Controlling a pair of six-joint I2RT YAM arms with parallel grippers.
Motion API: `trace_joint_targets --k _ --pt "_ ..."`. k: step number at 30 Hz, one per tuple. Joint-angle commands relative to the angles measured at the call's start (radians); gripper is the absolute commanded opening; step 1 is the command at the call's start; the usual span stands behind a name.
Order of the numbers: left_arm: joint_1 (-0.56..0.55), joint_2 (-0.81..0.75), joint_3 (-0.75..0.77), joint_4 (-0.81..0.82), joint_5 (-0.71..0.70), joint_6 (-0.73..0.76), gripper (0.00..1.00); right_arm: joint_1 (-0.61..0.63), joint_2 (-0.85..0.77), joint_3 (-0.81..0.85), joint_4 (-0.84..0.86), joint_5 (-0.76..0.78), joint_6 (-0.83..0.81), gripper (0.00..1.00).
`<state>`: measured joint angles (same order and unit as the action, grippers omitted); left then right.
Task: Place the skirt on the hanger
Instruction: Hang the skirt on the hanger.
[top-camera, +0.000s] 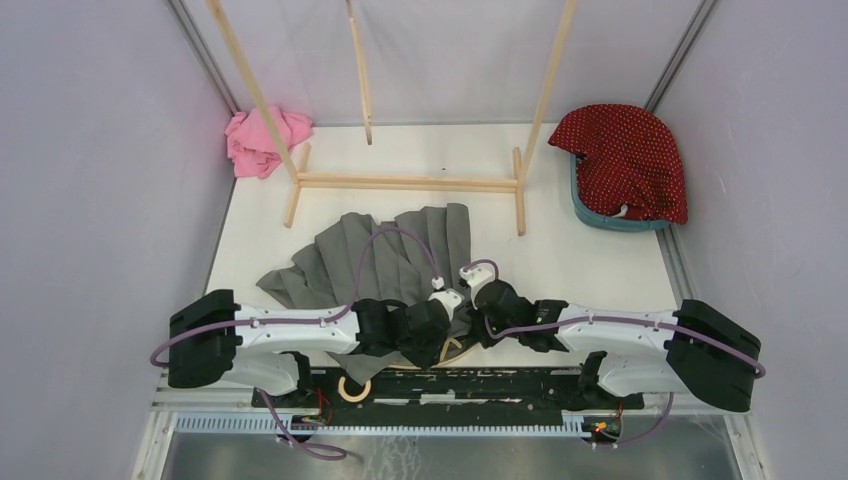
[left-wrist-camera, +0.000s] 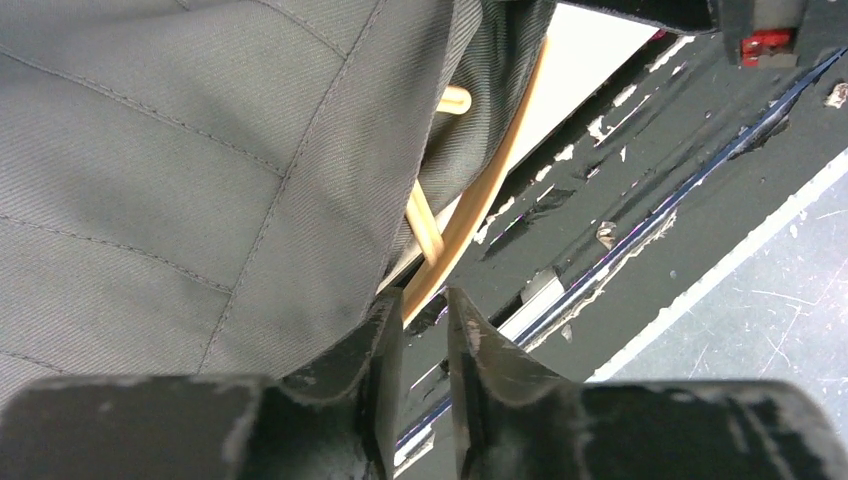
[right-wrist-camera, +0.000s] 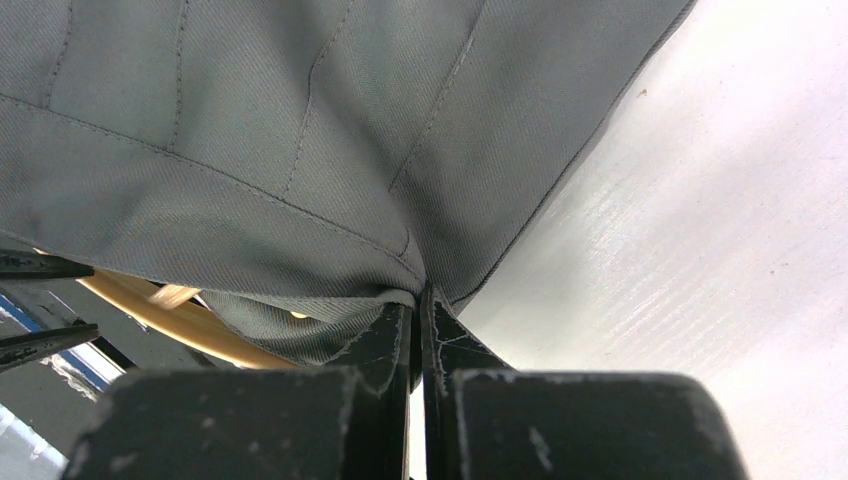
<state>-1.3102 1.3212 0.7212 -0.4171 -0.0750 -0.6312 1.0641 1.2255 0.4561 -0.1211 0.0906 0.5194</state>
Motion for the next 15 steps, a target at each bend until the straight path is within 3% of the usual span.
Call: trace_joint_targets --k 1,15 --pt "0.003 -0.011 -0.017 0.024 0.024 -0.007 0.33 0.000 0.010 0.022 0.005 0.028 -0.006 0.01" --pt "0.003 0.059 -0.076 0.136 0.047 0.020 0.47 -0.001 -0.007 0.006 0.011 0.023 0.005 0.01"
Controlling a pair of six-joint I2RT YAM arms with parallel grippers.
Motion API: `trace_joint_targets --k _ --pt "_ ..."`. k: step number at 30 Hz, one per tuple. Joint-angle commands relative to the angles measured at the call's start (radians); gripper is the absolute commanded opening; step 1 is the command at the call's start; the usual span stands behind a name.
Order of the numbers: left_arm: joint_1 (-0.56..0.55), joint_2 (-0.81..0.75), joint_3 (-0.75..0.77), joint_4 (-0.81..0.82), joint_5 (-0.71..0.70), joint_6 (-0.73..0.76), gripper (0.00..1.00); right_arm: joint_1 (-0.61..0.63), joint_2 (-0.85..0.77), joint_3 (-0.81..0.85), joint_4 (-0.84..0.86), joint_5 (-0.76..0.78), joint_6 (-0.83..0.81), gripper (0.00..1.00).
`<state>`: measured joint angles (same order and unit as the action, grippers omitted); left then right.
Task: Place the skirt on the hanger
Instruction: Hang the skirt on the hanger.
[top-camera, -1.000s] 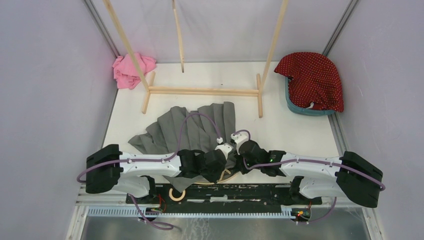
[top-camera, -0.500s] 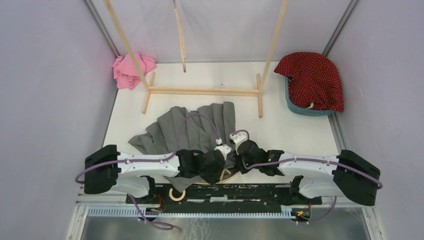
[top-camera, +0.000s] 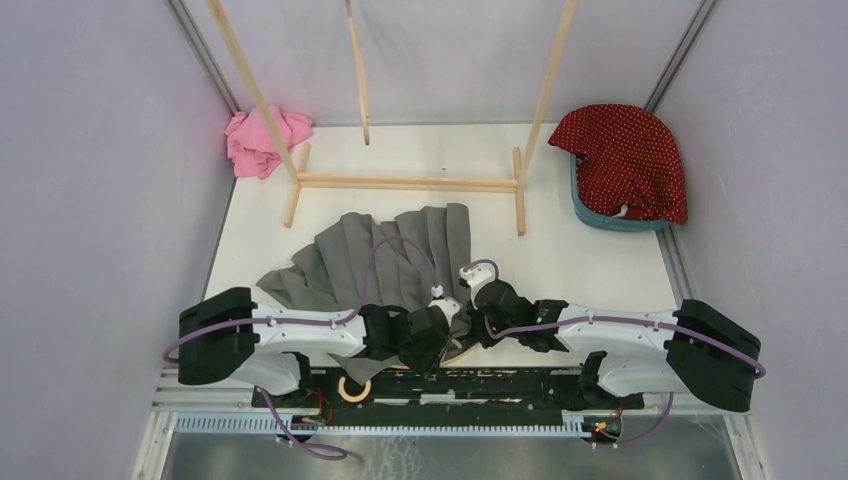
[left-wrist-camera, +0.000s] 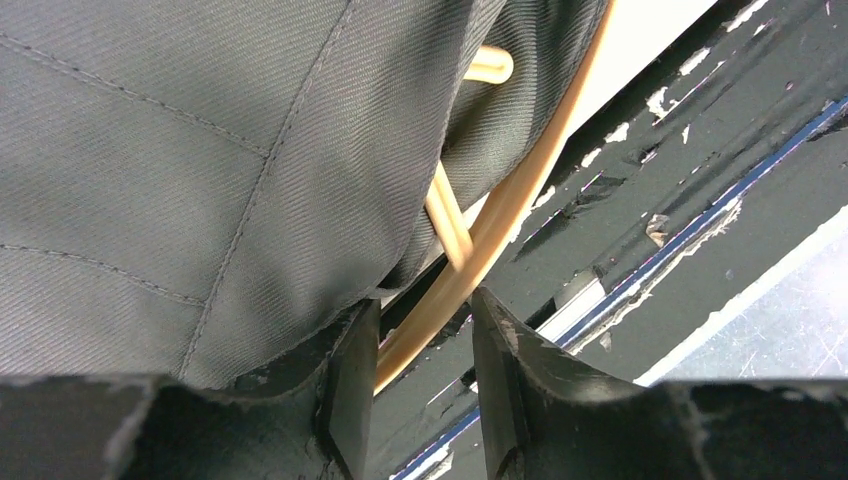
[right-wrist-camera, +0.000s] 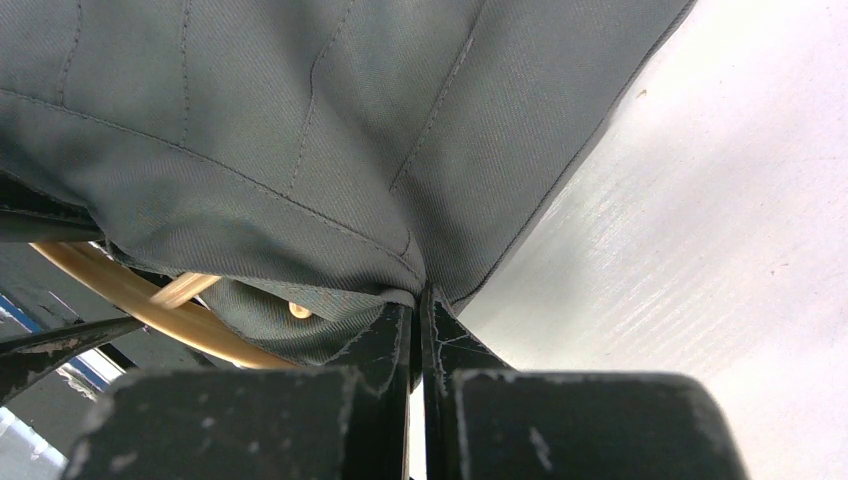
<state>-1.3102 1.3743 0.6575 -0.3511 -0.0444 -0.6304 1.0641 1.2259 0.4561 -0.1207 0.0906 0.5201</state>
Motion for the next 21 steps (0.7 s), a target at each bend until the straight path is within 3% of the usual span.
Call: trace_joint_targets --k 1,5,11,21 --pt "0.004 0.010 -0.014 0.074 0.015 0.022 0.47 -0.001 -0.007 0.006 0.011 0.024 0.005 0.01" --pt "0.006 0.033 -0.015 0.080 0.006 0.023 0.43 0.000 -0.008 0.005 0.012 0.022 0.005 0.01" --pt "0.016 0.047 0.001 0.073 0.016 0.029 0.04 0.000 -0.015 0.001 0.010 0.026 0.007 0.01" --pt "0.018 -0.042 0.079 -0.017 0.038 0.038 0.03 -0.001 -0.019 0.002 0.012 0.019 0.003 0.01"
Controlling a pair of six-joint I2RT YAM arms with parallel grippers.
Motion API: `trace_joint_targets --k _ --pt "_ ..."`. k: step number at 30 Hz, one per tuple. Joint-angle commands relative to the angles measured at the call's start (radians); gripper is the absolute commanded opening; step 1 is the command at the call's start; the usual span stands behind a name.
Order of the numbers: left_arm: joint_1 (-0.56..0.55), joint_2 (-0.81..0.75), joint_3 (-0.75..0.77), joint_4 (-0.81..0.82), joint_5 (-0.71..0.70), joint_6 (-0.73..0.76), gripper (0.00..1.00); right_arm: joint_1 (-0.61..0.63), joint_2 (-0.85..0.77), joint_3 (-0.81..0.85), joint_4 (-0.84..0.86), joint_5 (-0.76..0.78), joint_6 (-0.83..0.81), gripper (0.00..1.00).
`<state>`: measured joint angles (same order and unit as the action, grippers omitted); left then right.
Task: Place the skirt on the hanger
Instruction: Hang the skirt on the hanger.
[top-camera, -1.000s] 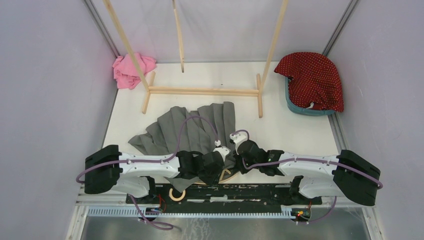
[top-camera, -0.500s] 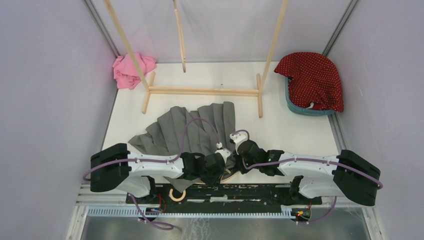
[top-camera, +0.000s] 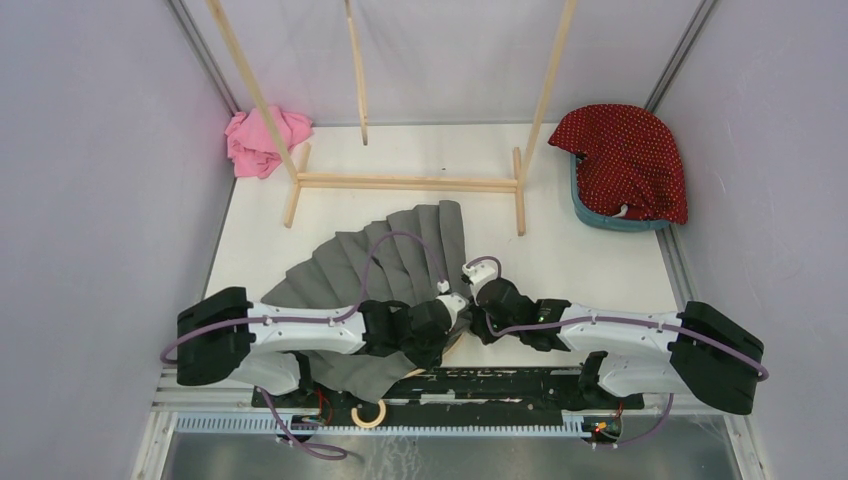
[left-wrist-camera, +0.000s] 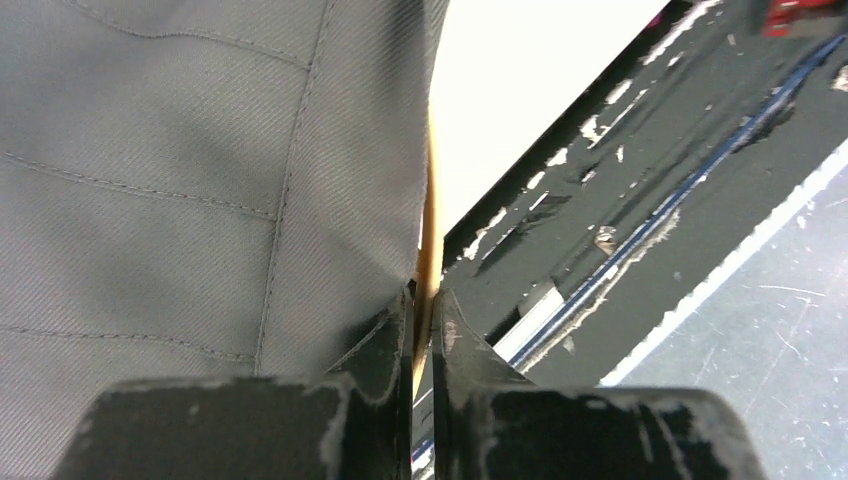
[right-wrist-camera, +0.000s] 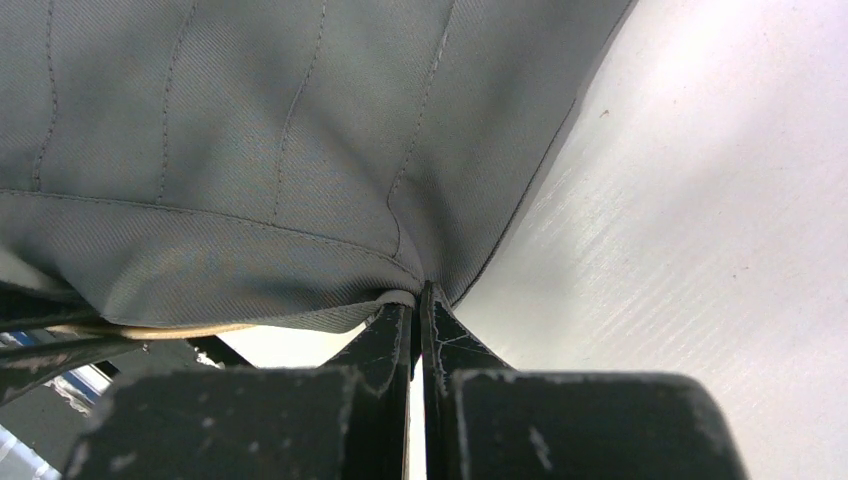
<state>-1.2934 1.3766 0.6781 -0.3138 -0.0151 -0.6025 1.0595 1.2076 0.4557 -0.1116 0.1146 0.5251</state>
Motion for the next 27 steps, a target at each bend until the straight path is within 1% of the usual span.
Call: trace_joint_targets --k 1,6,12,20,27 --pt "0.002 -0.051 0.064 -0.056 0.018 0.009 0.03 0.004 0.003 0.003 0.003 -0.004 -0.003 0.01" --pt "0.002 -0.078 0.082 -0.056 0.051 0.008 0.04 0.005 0.011 0.008 0.002 0.000 -0.005 0.01" --pt "0.002 -0.081 0.082 -0.073 0.040 0.007 0.03 0.004 0.008 0.018 -0.012 0.008 -0.010 0.01" --pt "0.001 -0.149 0.108 -0.086 0.025 -0.006 0.03 0.008 0.017 0.026 -0.017 0.007 -0.012 0.01" --pt "0.002 -0.149 0.098 -0.089 0.023 -0.012 0.03 0.008 0.003 0.035 -0.030 0.007 -0.014 0.01"
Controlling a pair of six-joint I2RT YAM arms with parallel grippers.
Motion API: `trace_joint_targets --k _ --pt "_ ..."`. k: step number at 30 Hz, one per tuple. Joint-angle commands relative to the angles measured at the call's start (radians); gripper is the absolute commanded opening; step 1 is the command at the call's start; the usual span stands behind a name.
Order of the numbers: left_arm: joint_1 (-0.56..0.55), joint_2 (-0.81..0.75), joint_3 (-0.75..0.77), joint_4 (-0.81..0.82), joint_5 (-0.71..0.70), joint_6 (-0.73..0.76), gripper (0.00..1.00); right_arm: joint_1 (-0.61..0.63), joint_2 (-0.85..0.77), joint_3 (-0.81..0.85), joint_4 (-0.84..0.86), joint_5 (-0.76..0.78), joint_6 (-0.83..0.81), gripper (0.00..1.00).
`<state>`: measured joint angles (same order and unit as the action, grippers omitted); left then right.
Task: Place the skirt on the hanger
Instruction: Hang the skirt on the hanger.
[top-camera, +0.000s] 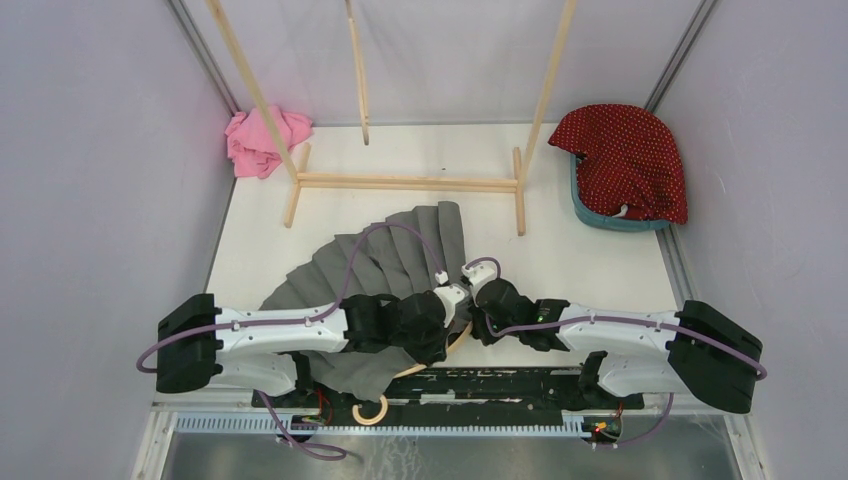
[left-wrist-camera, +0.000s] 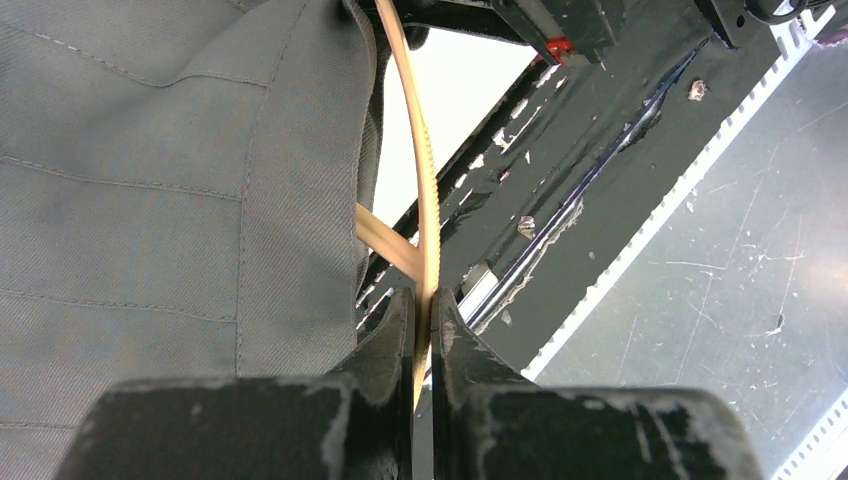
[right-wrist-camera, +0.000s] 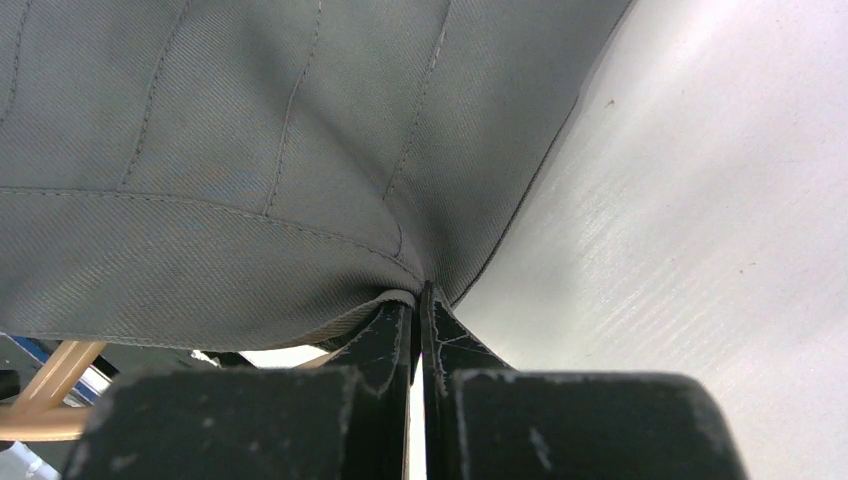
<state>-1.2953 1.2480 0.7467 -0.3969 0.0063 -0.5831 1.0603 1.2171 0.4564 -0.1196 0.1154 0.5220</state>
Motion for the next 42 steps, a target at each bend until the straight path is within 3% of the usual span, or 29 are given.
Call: trace_joint_targets --k 1,27,33,42 --pt "0.005 -0.023 0.028 -0.005 -0.001 -0.031 0.03 0.008 -0.007 0.034 -0.023 0.006 -0.012 0.01" --pt "0.025 0.031 -0.045 -0.018 -0.073 -0.053 0.03 0.007 -0.137 0.108 -0.134 -0.012 -0.018 0.01" --pt "0.076 0.119 0.042 -0.057 -0.150 -0.044 0.03 0.010 -0.220 0.147 -0.203 -0.025 -0.039 0.01" --pt "0.128 0.292 0.306 -0.048 -0.255 -0.001 0.03 0.039 -0.230 0.215 -0.227 -0.073 -0.039 0.01"
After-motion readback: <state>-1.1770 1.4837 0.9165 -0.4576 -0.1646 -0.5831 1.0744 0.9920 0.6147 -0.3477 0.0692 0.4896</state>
